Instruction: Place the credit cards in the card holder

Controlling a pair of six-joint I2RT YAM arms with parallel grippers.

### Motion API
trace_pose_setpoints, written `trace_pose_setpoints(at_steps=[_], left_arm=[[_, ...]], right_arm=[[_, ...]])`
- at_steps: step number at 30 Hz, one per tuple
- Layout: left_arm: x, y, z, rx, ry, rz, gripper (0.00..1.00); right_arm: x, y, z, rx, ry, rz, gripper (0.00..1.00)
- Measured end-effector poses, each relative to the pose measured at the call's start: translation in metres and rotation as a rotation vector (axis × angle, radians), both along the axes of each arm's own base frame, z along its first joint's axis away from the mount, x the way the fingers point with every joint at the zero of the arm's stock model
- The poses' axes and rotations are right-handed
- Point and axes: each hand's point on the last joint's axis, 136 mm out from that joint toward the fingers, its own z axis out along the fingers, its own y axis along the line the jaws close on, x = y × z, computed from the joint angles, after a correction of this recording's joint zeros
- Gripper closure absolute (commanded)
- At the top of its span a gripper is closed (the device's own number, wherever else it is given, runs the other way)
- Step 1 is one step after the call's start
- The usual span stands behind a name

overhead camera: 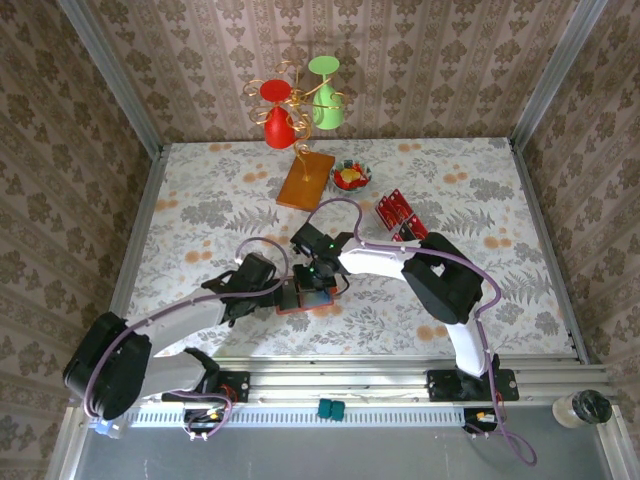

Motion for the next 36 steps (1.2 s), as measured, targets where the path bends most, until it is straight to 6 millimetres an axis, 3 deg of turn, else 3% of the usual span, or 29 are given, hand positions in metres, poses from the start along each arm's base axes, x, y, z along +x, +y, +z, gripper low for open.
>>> trace_pose_setpoints(at_steps=[14, 18, 23, 27, 32, 36], left_arm=[[-0.004, 0.006, -0.010, -0.010, 0.033, 0.045, 0.27], [-0.004, 0.006, -0.010, -0.011, 0.029, 0.048, 0.27], [-0.003, 0.007, -0.011, -0.011, 0.025, 0.050, 0.27], [-0.003, 0.007, -0.011, -0.011, 0.024, 0.050, 0.27], [-0.003, 0.007, -0.011, -0.011, 0.024, 0.050, 0.27], [-0.003, 0.007, -0.011, -0.011, 0.024, 0.050, 0.27]], right_arm=[[0.004, -0.007, 0.024, 0.029, -0.038, -0.016, 0.86], [0.008, -0.013, 0.032, 0.033, -0.057, -0.024, 0.79], [0.014, -0.031, 0.036, -0.006, -0.084, -0.037, 0.67], [0.020, -0.053, 0.043, -0.064, -0.125, -0.044, 0.48], [0.024, -0.074, 0.052, -0.122, -0.169, -0.047, 0.46], [0.022, -0.082, 0.045, -0.157, -0.168, -0.041, 0.47]])
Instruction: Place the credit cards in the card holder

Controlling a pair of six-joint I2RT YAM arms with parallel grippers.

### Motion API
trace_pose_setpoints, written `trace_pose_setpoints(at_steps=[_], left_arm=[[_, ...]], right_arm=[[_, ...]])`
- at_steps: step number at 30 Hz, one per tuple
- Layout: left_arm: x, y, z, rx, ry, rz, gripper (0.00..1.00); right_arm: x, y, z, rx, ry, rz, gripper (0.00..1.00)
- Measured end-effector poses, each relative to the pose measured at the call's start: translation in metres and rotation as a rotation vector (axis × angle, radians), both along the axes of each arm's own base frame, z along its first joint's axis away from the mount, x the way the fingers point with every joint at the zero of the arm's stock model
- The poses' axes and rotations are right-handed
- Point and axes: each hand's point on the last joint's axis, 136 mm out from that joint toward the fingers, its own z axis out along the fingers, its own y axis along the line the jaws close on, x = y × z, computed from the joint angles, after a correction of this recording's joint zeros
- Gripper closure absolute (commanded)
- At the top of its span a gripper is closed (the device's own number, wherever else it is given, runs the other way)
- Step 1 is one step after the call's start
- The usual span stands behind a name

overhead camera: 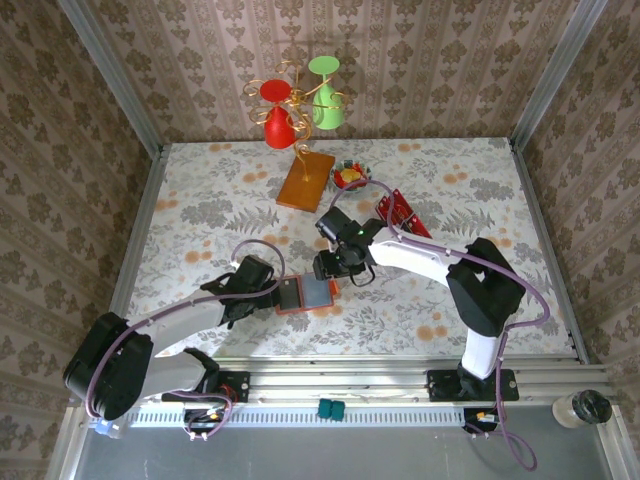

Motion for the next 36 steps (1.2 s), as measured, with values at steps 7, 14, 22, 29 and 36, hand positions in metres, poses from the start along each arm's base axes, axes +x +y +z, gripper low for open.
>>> trace_pose_setpoints(at_steps=[7, 14, 22, 29, 36], left_arm=[[0.000, 0.000, -0.001, 0.005, 0.003, 0.001, 0.27], [0.002, 0.000, -0.002, 0.019, 0.014, 0.002, 0.27], [0.004, -0.002, -0.003, 0.044, 0.039, -0.006, 0.27], [0.009, -0.009, 0.000, 0.053, 0.065, -0.035, 0.27], [0.028, -0.045, 0.027, -0.069, -0.005, -0.090, 0.27]], right_arm=[[-0.006, -0.006, -0.016, -0.032, 0.031, 0.005, 0.61], [-0.012, -0.015, -0.033, -0.062, 0.063, 0.005, 0.85], [-0.012, -0.037, -0.045, -0.049, 0.083, -0.060, 0.97], [-0.017, -0.050, -0.037, -0.025, 0.076, -0.096, 0.96], [-0.019, -0.048, -0.036, 0.002, 0.083, -0.114, 0.87]])
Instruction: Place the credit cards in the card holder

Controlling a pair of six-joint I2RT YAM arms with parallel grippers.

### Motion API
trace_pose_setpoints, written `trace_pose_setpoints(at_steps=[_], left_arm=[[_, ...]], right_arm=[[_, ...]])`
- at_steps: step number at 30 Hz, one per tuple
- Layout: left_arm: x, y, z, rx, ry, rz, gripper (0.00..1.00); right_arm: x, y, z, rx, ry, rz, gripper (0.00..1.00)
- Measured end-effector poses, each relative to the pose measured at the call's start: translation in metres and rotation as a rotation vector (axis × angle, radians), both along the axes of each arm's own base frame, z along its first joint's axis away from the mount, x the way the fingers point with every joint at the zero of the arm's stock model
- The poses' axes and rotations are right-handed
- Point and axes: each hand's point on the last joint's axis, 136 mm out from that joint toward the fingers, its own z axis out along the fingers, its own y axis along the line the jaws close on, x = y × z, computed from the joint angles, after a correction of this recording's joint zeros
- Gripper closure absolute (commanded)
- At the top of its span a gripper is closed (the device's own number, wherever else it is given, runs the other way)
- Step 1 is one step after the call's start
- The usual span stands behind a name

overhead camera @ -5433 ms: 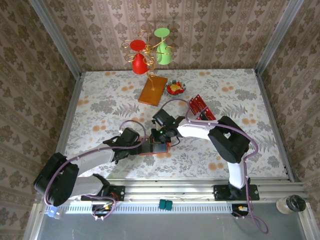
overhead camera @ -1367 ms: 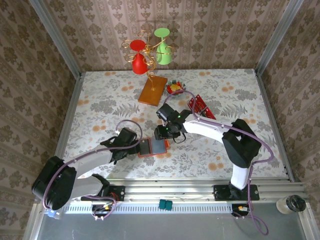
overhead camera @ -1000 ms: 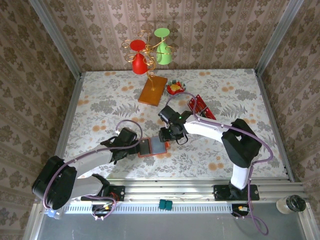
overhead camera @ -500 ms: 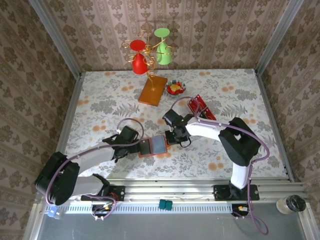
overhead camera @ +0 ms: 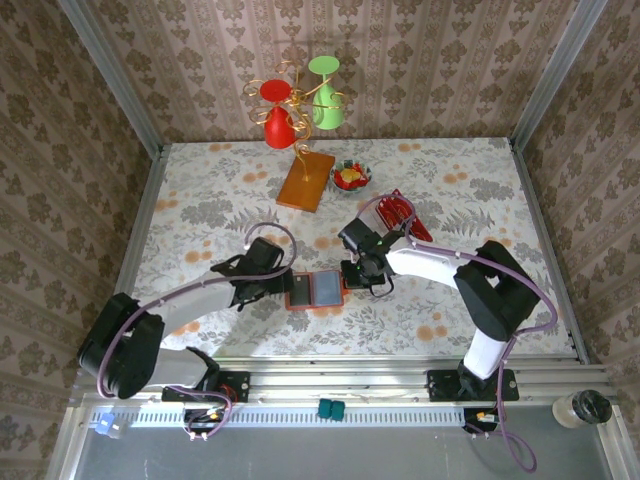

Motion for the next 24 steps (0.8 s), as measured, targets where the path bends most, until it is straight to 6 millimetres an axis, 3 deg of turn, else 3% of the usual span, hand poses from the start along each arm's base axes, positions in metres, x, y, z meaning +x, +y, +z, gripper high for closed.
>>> trace_pose_setpoints(at_steps=[3, 7, 13, 17, 24], left_arm=[[0.002, -0.015, 0.012, -0.040, -0.029, -0.026, 0.27], [-0.004, -0.032, 0.019, -0.076, -0.042, -0.058, 0.27], [-0.015, -0.052, 0.019, -0.107, -0.040, -0.092, 0.27], [-0.023, -0.060, 0.014, -0.106, -0.026, -0.112, 0.27], [-0.027, -0.060, 0.003, -0.076, -0.011, -0.118, 0.27]], right_arm=[[-0.005, -0.001, 0.004, 0.021, 0.005, -0.017, 0.72], [-0.005, -0.001, 0.016, 0.048, -0.016, -0.023, 0.70], [0.001, 0.007, 0.037, 0.092, -0.057, -0.019, 0.77], [0.012, 0.022, 0.046, 0.130, -0.065, -0.001, 0.85], [0.017, 0.037, 0.022, 0.136, -0.001, 0.015, 0.91]])
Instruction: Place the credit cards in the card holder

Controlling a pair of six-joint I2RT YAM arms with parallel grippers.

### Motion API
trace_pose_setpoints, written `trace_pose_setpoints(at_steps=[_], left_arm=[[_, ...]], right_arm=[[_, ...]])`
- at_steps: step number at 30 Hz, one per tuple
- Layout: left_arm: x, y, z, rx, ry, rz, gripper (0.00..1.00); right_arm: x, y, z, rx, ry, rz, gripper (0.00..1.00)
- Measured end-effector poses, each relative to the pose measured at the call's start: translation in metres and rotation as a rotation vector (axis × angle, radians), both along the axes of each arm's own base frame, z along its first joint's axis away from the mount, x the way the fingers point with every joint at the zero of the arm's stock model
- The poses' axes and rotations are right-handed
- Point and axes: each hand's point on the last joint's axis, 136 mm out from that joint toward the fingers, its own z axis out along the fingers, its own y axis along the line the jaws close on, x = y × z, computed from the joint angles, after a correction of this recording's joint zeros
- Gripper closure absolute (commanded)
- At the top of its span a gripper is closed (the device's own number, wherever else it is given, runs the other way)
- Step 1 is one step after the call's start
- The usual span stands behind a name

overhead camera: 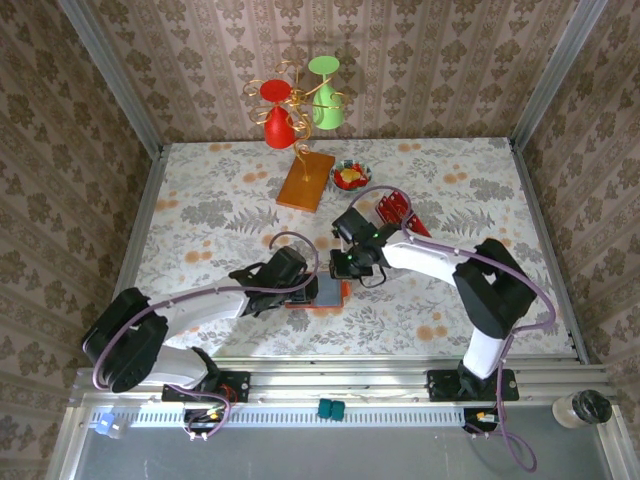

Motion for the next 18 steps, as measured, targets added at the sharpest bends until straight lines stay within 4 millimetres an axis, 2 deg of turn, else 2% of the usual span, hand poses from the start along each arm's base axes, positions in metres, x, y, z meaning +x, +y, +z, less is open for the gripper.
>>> trace_pose_setpoints(at_steps=[3, 9, 18], left_arm=[[0.000, 0.002, -0.004, 0.014, 0.006, 0.002, 0.27], [-0.001, 0.002, -0.012, 0.029, 0.016, -0.001, 0.26], [0.001, 0.000, -0.014, 0.024, 0.006, -0.012, 0.26]], right_arm=[[-0.003, 0.001, -0.015, -0.013, 0.038, 0.007, 0.93], [-0.004, 0.005, -0.031, -0.013, 0.074, 0.015, 0.98], [-0.006, 0.021, -0.033, 0.032, 0.082, 0.024, 0.99]])
